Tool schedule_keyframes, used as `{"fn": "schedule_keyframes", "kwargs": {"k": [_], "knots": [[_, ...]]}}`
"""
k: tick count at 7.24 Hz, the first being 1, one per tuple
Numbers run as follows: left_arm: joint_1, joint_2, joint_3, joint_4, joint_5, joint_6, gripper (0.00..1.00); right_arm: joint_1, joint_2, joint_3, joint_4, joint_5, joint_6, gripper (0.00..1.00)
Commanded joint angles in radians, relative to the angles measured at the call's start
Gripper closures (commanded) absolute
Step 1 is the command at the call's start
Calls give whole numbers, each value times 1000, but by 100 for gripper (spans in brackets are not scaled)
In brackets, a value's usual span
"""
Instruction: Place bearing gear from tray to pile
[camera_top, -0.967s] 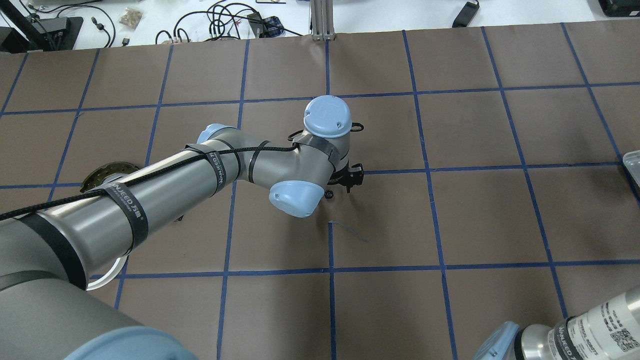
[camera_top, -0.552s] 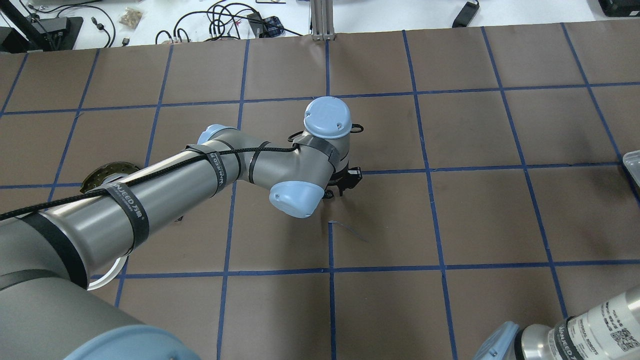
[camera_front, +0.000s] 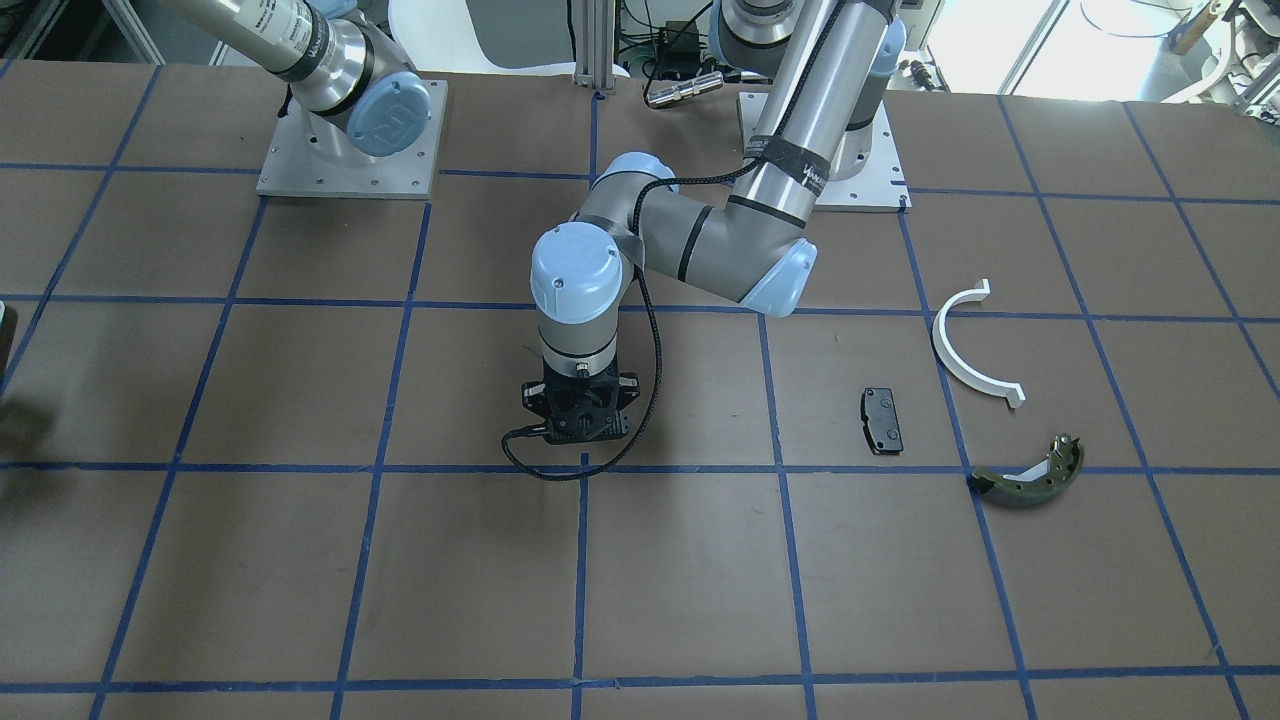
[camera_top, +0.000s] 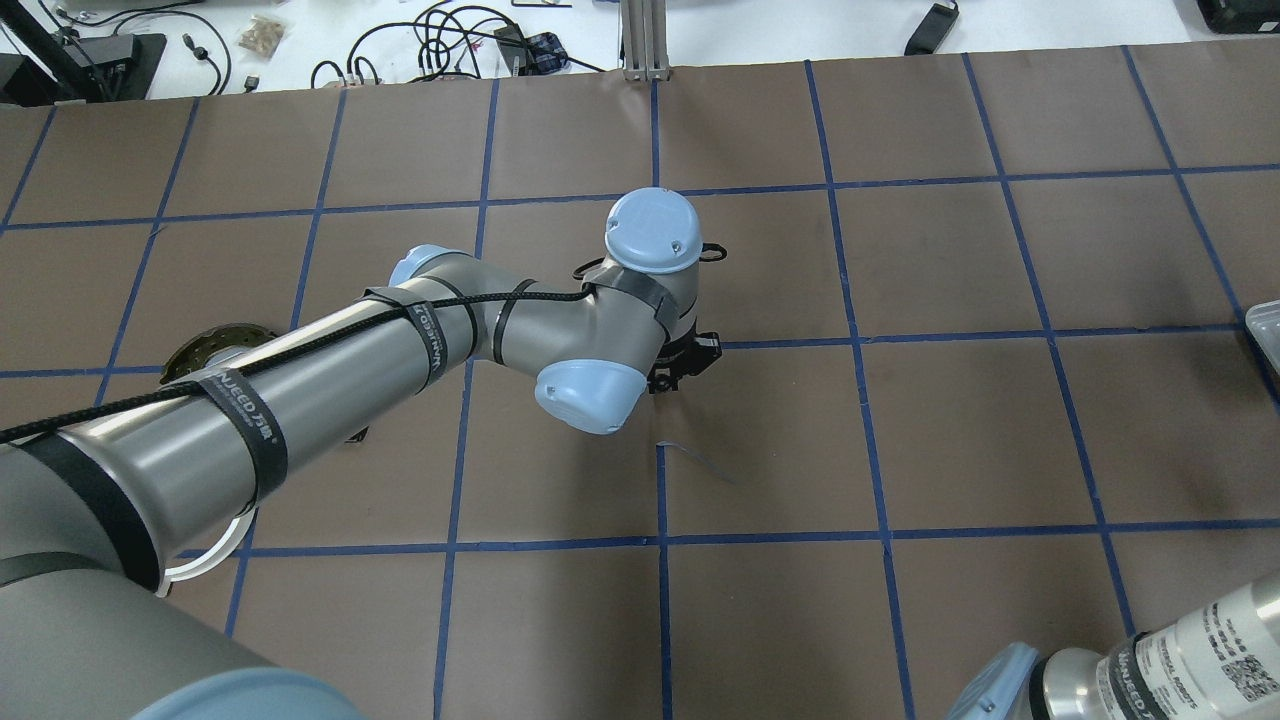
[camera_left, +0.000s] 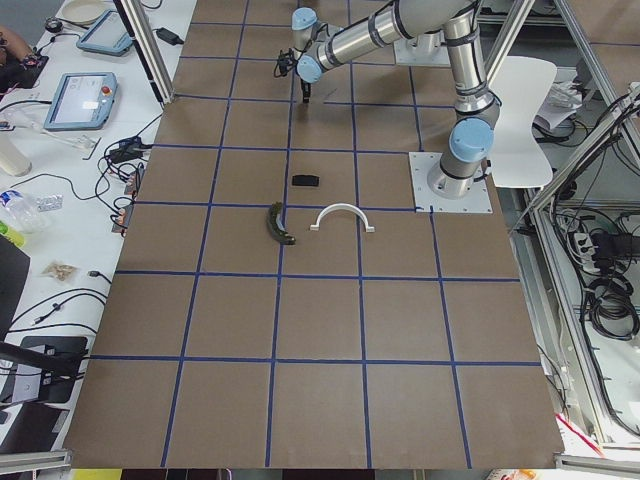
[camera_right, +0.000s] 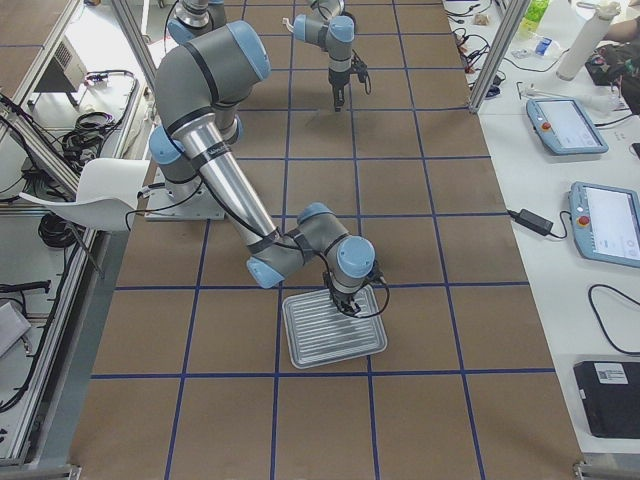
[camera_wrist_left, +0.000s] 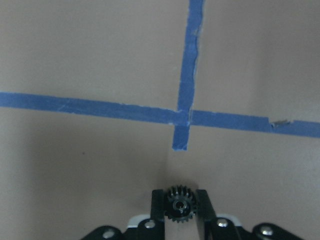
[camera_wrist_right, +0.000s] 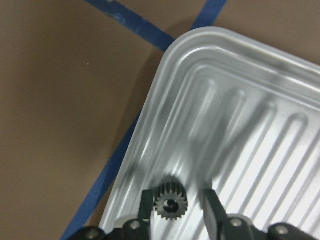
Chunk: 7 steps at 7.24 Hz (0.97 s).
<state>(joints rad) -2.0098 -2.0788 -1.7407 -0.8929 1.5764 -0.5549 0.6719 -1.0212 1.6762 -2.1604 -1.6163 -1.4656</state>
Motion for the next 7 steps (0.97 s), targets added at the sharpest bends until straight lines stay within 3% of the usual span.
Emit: {"fn": "schedule_keyframes", "kwargs": {"k": [1, 3, 4, 7], "knots": [[23, 48, 3, -79, 20, 71, 100, 0, 3, 0, 2, -10, 28, 63], [110, 104, -5, -145, 34, 125, 100, 1, -3, -1, 14, -37, 114, 71], [150, 126, -8, -218, 101, 151, 100, 1, -5, 0, 26, -40, 120, 79], [354, 227, -100, -270, 117, 494, 100, 11, -45, -1, 24, -59, 186, 83]]}}
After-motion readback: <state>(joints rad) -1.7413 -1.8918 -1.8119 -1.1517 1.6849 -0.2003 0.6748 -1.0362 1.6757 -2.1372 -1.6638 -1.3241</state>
